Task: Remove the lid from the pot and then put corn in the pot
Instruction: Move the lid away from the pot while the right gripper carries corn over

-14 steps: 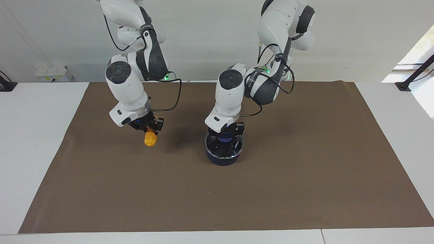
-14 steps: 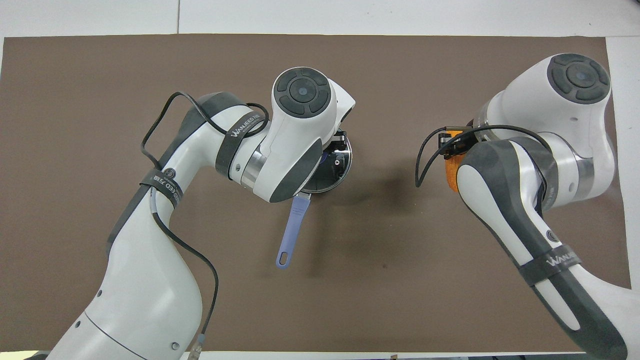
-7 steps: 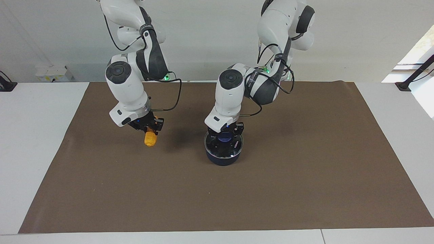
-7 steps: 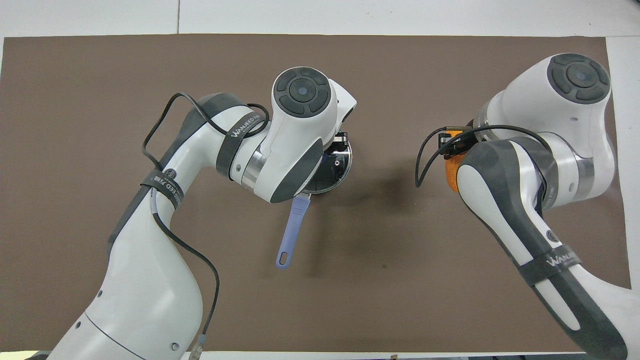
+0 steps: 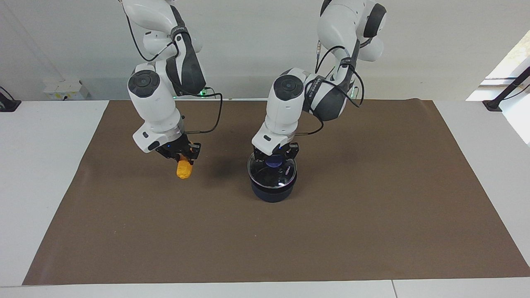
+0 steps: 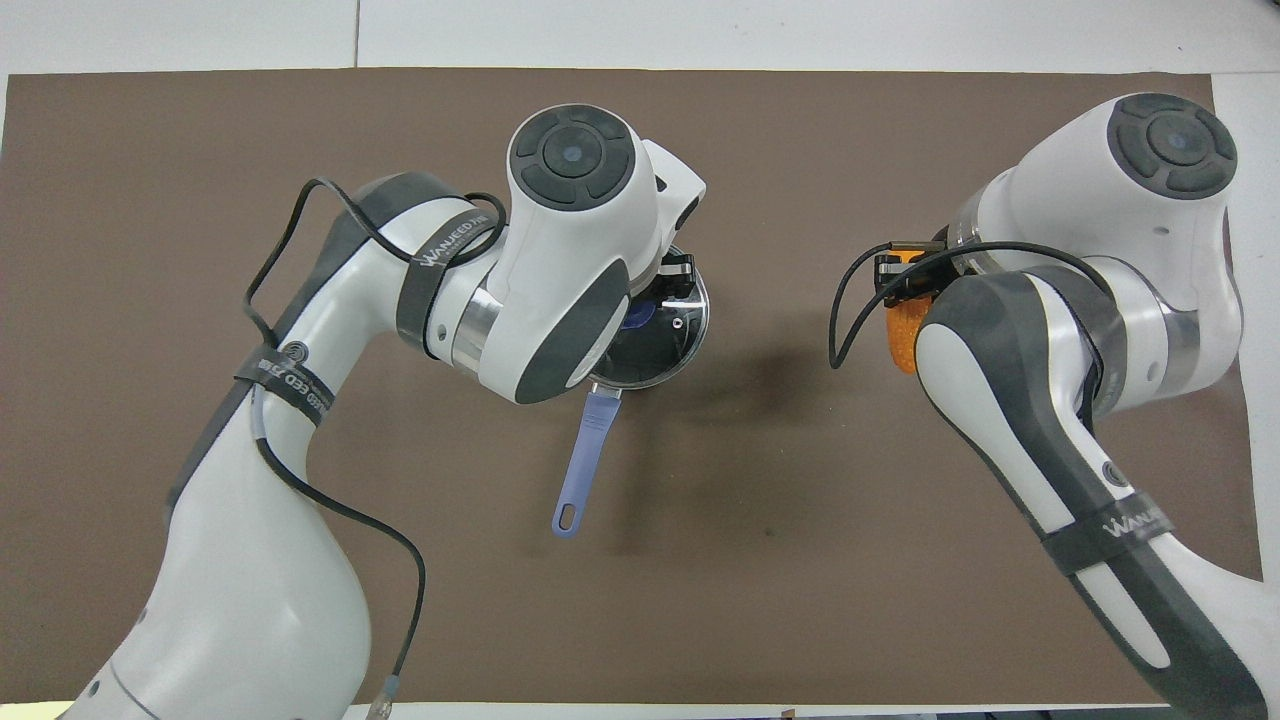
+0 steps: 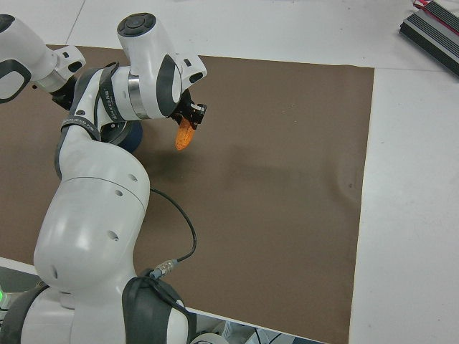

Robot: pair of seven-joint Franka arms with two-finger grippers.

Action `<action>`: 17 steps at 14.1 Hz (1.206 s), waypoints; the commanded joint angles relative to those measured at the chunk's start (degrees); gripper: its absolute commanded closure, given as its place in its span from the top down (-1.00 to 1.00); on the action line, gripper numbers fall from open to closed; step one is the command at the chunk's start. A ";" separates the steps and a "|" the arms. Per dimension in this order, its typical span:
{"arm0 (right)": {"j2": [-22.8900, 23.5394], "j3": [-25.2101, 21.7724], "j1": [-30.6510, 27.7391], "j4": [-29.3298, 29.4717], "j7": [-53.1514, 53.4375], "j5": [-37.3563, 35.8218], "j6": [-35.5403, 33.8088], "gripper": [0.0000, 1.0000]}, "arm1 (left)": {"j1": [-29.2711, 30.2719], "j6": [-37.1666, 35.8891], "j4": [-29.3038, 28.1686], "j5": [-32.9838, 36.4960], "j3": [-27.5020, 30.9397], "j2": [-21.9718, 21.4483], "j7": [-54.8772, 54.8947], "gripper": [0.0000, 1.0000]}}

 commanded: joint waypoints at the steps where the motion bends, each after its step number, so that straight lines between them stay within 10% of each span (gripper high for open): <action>1: 1.62 0.25 2.64 4.52 3.69 2.05 -0.75 -1.00 | 4.30 -4.13 -0.19 -1.22 0.48 -4.83 0.65 -1.00; 5: 3.89 0.25 8.69 5.94 11.85 2.49 3.72 -1.00 | 12.91 -6.78 -0.62 -0.61 0.48 -6.51 9.05 -1.00; 9: 22.84 -0.01 18.10 27.85 27.22 0.13 4.43 -1.00 | 22.58 -7.22 -3.78 -0.61 0.83 -7.65 21.72 -1.00; 17: 23.34 0.25 21.98 21.85 30.07 -1.64 9.28 -1.00 | 34.73 11.92 -28.46 -0.52 0.92 -15.56 37.73 -1.00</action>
